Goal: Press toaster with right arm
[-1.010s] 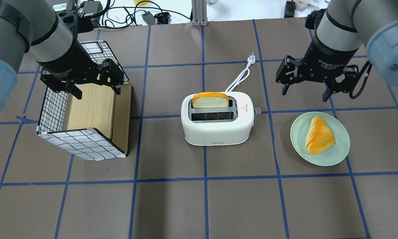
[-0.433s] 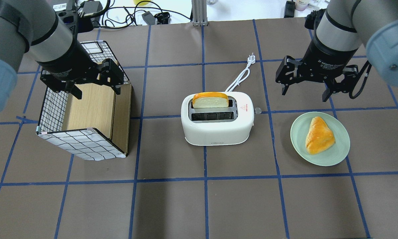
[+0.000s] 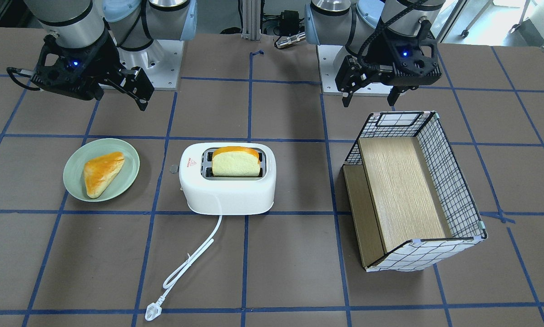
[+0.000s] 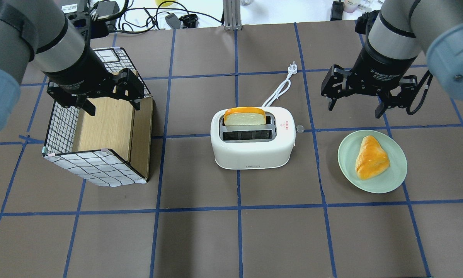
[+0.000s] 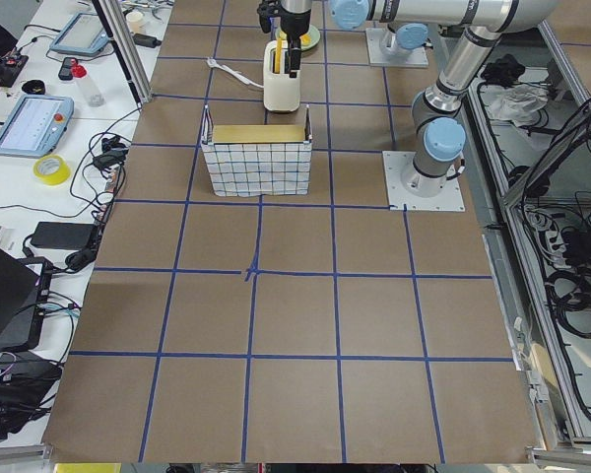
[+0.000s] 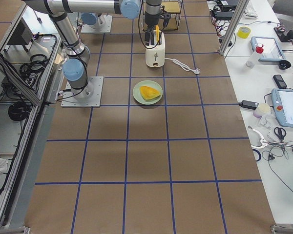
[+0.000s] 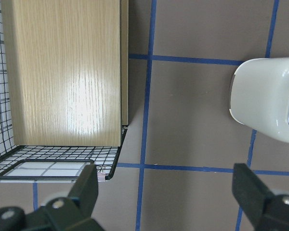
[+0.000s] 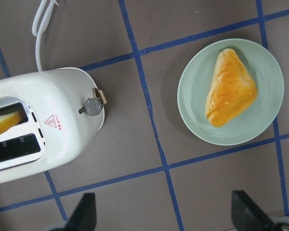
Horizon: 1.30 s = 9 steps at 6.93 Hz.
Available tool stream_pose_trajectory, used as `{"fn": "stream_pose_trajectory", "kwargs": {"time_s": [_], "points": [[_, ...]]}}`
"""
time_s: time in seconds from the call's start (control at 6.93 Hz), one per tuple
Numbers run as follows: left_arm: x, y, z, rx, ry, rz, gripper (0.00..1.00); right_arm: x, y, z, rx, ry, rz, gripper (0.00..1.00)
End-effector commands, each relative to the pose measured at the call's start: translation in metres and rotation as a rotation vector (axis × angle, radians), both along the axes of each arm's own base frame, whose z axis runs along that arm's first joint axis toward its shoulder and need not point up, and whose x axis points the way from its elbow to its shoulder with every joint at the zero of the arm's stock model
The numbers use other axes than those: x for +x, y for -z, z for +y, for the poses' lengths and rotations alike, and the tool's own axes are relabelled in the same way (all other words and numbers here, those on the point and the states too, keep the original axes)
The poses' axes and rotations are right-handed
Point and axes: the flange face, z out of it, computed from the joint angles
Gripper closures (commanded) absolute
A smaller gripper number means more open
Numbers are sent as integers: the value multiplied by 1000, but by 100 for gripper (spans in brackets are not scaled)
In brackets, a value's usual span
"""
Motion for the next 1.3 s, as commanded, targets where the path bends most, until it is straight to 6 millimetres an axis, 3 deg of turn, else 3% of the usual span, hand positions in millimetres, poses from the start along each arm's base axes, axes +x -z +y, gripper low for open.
{"fn": "stream_pose_trajectory", "kwargs": {"time_s": [0.0,0.72,1.01,1.15], "points": [[0,0,0,0,0,1,0,0,1,0,2,-1,0,0],[0,-1,0,-1,0,0,0,-2,0,-1,-8,-16,0,1],[0,0,0,0,0,1,0,-2,0,-2,-10,-22,-2,8],[0,-1,0,-1,0,0,0,-2,0,-2,-12,-22,-3,22]]}}
